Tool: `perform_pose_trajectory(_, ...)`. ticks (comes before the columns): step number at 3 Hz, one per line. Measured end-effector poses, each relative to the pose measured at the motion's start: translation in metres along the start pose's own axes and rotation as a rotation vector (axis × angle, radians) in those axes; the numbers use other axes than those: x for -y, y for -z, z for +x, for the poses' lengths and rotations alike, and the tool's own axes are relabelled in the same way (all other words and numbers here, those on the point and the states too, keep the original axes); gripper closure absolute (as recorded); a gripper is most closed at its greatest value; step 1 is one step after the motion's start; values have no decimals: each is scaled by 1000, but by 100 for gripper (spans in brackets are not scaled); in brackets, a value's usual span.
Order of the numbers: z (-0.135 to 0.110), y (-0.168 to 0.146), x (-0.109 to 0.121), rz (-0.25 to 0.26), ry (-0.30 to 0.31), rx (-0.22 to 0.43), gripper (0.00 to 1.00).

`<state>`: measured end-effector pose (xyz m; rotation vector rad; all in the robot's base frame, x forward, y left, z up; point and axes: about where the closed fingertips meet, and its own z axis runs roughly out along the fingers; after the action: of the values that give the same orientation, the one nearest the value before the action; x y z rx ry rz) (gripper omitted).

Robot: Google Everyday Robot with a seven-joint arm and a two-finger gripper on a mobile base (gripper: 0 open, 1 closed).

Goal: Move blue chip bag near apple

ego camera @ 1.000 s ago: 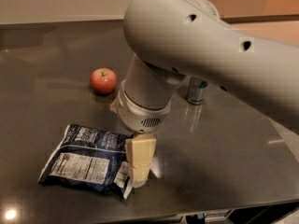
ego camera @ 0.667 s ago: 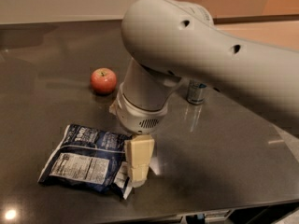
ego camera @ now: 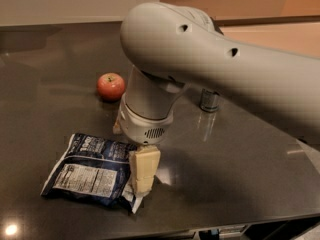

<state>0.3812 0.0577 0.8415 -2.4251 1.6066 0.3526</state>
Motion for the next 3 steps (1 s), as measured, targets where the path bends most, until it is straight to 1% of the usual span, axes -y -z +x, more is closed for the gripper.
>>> perform_pose_trajectory(1,0,-5,-2,-38,15,-5,39)
perform_pose_trajectory(2,4,0,1,-42,10,-8,62)
perform_pose_trajectory(3,10,18,13,-16,-16,2,86)
